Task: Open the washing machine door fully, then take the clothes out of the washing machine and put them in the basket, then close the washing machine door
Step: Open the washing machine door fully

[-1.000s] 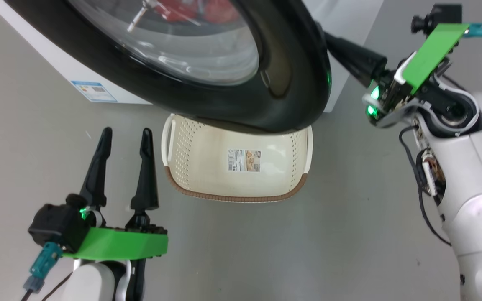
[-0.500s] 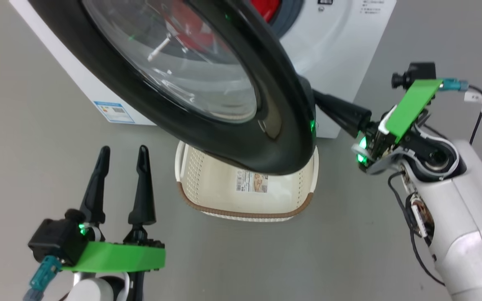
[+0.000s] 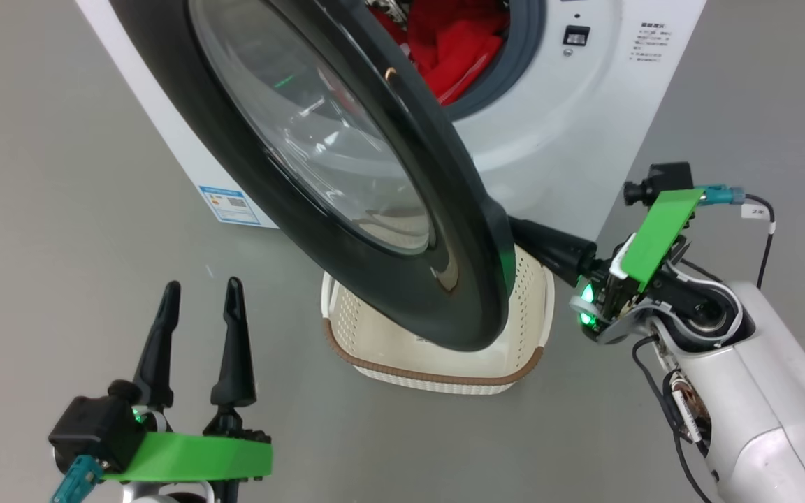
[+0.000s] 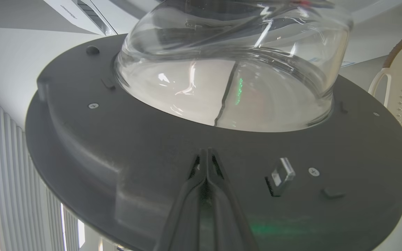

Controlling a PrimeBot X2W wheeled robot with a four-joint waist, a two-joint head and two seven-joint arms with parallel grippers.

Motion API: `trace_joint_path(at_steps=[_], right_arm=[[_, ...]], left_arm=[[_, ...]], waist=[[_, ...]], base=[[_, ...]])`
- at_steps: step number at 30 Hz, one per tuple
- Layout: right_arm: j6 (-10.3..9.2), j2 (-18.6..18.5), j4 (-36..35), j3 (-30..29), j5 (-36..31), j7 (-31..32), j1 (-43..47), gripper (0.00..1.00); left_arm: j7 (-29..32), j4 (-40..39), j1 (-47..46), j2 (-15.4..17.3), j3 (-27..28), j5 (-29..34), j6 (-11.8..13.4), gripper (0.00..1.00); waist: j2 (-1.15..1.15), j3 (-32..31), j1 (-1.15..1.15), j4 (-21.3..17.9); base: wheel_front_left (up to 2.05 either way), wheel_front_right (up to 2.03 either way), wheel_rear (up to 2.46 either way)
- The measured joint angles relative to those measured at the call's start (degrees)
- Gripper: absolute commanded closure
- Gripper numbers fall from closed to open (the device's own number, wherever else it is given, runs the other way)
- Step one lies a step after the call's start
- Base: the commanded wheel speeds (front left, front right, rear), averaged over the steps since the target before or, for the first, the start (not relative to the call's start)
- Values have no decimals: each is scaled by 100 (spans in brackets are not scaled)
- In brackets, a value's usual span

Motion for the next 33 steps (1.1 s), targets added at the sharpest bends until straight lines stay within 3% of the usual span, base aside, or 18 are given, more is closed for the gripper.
trace_joint_path(at_steps=[33], right_arm=[[0,-164,-918,753,494,54,887,100]], left_arm=[[0,2,241,3,-63,-13,15,0]], waist=[[0,-261,0,839]], base=[[0,0,0]])
